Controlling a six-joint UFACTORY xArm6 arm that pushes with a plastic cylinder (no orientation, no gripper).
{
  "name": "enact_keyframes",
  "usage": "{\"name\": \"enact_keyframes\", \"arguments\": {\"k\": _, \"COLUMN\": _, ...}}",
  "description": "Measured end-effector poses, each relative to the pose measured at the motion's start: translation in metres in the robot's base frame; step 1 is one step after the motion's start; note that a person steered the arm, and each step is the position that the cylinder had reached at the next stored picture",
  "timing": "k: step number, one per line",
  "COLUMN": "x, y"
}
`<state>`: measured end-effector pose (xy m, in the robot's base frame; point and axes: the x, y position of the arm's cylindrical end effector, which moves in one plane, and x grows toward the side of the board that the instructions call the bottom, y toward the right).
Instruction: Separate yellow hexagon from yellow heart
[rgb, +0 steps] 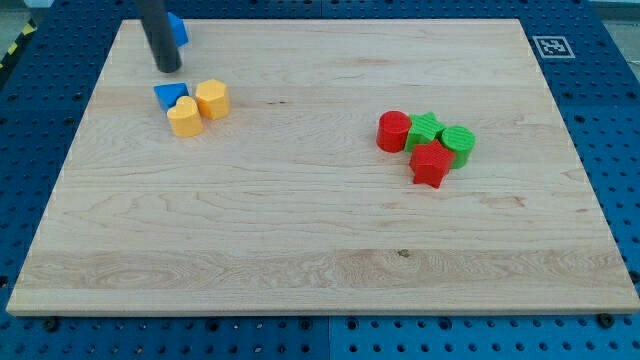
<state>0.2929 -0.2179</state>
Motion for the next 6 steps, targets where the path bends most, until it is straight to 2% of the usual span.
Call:
{"name": "enact_keyframes", "arguments": {"k": 2, "x": 0.000, "y": -0.001}}
{"name": "enact_keyframes", "arguments": {"k": 6, "x": 0.042, "y": 0.033}}
